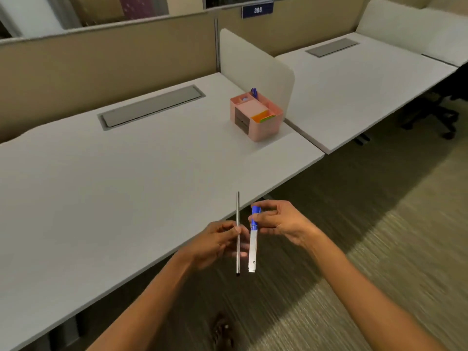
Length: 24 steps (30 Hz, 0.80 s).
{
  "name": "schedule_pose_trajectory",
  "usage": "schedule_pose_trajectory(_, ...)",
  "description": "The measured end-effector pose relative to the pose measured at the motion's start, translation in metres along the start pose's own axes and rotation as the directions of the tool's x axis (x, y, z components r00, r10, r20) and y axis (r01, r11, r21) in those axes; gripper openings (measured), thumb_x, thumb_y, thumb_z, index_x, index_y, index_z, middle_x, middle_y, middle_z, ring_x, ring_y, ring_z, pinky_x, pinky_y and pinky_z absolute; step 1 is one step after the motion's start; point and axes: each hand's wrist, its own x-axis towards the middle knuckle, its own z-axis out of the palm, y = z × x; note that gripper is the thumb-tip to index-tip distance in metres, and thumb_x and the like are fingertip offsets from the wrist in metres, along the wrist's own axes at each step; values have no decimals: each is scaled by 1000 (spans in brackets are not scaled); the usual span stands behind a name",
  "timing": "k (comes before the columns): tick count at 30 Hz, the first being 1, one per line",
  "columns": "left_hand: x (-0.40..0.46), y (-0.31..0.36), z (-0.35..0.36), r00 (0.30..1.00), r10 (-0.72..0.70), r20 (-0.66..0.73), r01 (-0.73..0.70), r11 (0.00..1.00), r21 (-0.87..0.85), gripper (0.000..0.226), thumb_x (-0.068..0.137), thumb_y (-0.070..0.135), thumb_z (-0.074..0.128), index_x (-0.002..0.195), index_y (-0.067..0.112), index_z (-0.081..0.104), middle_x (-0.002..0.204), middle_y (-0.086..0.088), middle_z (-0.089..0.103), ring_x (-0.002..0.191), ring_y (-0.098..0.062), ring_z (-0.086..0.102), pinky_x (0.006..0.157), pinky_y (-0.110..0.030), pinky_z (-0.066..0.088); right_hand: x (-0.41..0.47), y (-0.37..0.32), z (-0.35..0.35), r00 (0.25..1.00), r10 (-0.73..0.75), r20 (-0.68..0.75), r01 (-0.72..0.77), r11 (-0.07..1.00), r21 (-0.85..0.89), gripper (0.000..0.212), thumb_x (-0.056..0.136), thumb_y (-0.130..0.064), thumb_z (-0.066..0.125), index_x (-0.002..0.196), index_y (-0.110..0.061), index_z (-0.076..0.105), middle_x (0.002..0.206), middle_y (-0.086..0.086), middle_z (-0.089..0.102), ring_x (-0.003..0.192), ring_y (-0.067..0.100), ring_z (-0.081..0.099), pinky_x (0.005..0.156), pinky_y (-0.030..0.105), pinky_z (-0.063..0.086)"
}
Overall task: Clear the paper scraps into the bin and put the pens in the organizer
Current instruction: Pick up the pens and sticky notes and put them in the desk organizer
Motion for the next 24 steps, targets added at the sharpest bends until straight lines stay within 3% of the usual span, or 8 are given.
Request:
schedule_pose_trajectory(4,16,32,-25,1000,2,21,-1,998,-58,31,99,20,47,118,0,60,122,-19,65,115,-35,63,90,-44,56,26,-31,-10,1000,-28,-9,29,999,47,48,70,-18,78,116,-17,65,102,12,76,97,24,73,75,33,60)
schedule_pose_trajectory(9,41,61,-37,993,75,-91,-82,994,-72,26,96,10,52,119,5,62,112,-21,67,108,-36,66,84,-39,58,55,-66,-39,998,-66,-17,67,993,99,42,66,-20,80,107,-26,72,105,12,75,97,25,73,72,34,60)
schedule_pose_trajectory(13,72,89,-38,968,159,-195,-180,979,-94,63,79,8,69,134,29,46,100,-21,65,102,-38,68,78,-41,59,85,-90,-73,995,-99,-12,100,992,79,37,65,-23,83,101,-30,75,106,12,75,100,26,73,72,36,60)
schedule_pose_trajectory(17,110,116,-40,954,206,-218,-227,971,-79,88,72,12,74,142,42,31,113,-25,59,103,-38,68,78,-40,59,123,-113,-108,994,-113,3,113,993,30,47,67,-24,83,112,-23,69,104,11,76,97,26,74,68,34,60)
schedule_pose_trajectory(24,200,159,-39,919,178,-353,-221,971,-86,77,88,-9,54,143,40,33,109,-26,59,103,-41,67,81,-48,58,193,-166,-174,984,-147,101,148,989,3,33,68,-24,83,100,-28,75,101,10,76,92,25,74,66,31,60)
